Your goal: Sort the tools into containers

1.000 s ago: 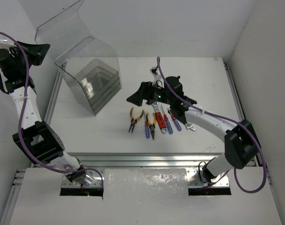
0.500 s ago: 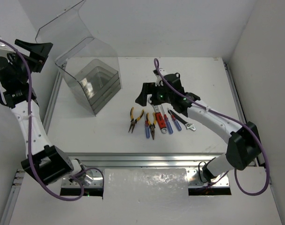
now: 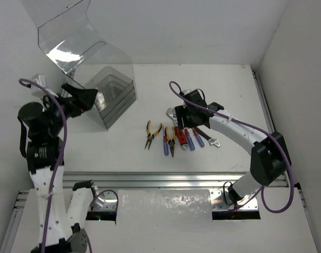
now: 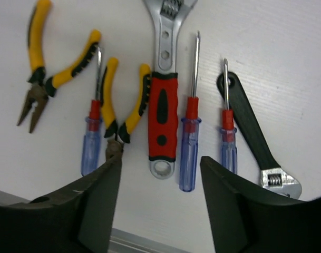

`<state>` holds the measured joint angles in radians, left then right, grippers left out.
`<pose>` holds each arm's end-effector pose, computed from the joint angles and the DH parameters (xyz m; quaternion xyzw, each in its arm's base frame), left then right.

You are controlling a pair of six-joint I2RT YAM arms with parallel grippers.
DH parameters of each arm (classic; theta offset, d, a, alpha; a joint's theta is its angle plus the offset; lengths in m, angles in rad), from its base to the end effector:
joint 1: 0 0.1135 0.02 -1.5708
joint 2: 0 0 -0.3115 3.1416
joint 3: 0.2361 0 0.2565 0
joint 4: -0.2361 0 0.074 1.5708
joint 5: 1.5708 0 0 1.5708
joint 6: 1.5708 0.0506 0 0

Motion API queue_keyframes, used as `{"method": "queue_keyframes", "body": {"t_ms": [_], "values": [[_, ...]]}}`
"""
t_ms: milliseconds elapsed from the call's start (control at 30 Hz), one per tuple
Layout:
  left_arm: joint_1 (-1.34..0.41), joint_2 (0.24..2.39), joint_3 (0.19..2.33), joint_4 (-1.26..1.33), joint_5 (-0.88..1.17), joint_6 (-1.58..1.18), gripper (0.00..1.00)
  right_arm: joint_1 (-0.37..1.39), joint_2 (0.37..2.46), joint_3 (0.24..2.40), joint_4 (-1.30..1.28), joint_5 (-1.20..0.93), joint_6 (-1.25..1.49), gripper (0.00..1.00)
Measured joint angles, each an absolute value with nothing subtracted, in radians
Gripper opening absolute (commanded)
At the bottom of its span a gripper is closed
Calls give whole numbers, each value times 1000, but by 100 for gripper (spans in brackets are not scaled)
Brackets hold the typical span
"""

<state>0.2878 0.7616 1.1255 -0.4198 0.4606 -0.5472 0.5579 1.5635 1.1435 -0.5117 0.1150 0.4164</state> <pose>0.1266 0.0140 0.4666 -0.1435 0.7102 -0.2510 0.6419 0.2949 0.1772 0.2783 -0.0490 0.9467 0.0986 0.3027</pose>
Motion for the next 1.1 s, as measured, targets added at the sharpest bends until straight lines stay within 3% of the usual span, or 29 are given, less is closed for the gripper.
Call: {"method": "queue_keyframes", "body": {"t_ms": [167, 467, 700, 1100], "values": [[157, 670, 1036, -467, 381, -475, 100, 559, 1583, 1120, -526, 122, 403, 56], [-233, 860, 826, -451, 86, -449, 100, 566, 1816, 1261, -551, 136, 368, 44], [-248, 783, 781, -463, -19, -429, 100, 572, 1969, 1364, -593, 157, 343, 43], [-248, 770, 768, -452, -24, -413, 100, 572, 2203, 1665, -651, 192, 301, 43]]}}
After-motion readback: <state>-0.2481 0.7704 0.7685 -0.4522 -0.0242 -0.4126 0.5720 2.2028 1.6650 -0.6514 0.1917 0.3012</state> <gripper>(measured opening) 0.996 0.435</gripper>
